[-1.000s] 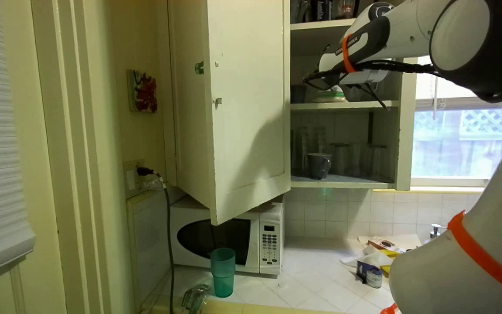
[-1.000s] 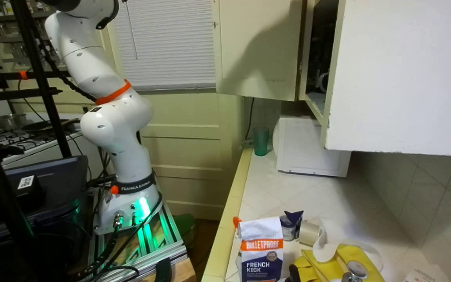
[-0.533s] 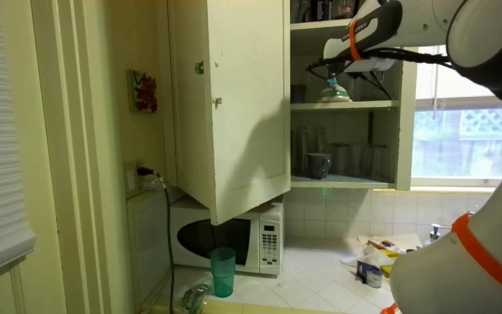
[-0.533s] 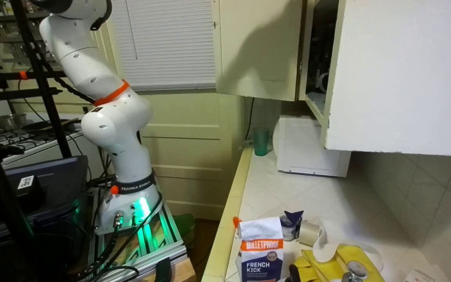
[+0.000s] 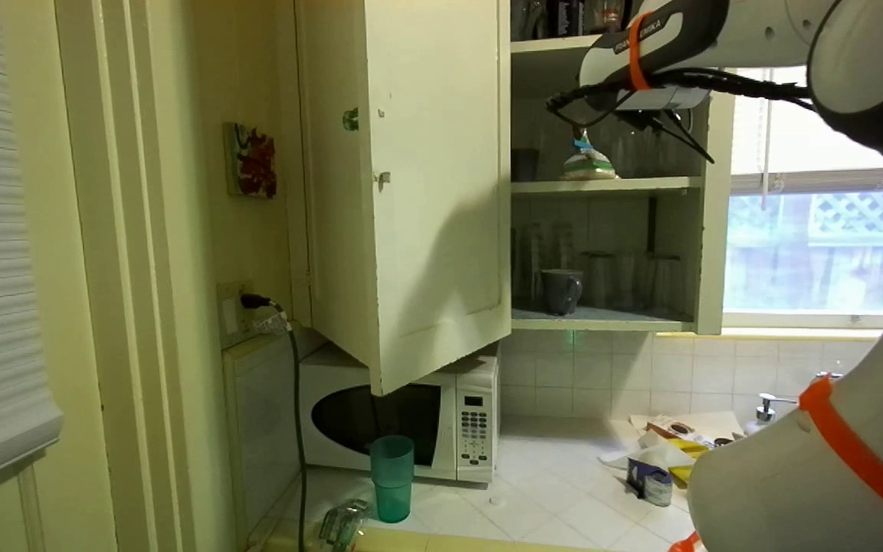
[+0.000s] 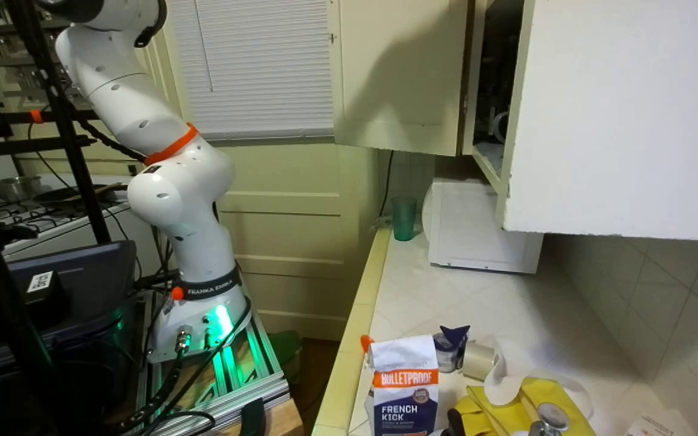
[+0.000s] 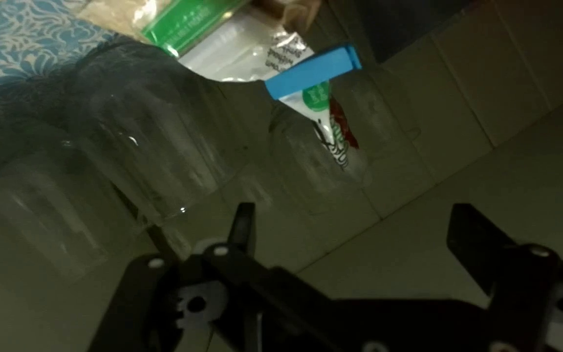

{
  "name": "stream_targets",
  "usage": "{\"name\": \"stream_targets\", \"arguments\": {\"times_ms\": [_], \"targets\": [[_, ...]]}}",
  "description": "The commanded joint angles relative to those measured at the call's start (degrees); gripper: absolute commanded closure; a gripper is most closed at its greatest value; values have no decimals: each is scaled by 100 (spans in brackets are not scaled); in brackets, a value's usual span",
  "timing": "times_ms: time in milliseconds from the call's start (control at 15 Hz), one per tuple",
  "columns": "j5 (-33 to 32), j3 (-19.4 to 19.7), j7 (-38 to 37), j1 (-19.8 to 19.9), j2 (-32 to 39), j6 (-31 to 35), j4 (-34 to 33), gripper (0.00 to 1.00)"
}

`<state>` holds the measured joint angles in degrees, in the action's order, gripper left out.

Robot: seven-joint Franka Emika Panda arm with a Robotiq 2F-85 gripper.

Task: Move the white packet to the middle shelf.

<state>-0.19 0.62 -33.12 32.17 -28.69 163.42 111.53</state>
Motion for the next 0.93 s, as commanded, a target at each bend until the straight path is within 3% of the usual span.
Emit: {"name": "stream_targets", "arguments": {"times_ms": [0, 333, 867], "targets": [[104, 452, 823, -589, -289, -1007, -93, 0], [39, 909, 1800, -1132, -694, -2217, -236, 0], [-126, 931, 2242, -1300, -1186, -4296, -312, 0]]}}
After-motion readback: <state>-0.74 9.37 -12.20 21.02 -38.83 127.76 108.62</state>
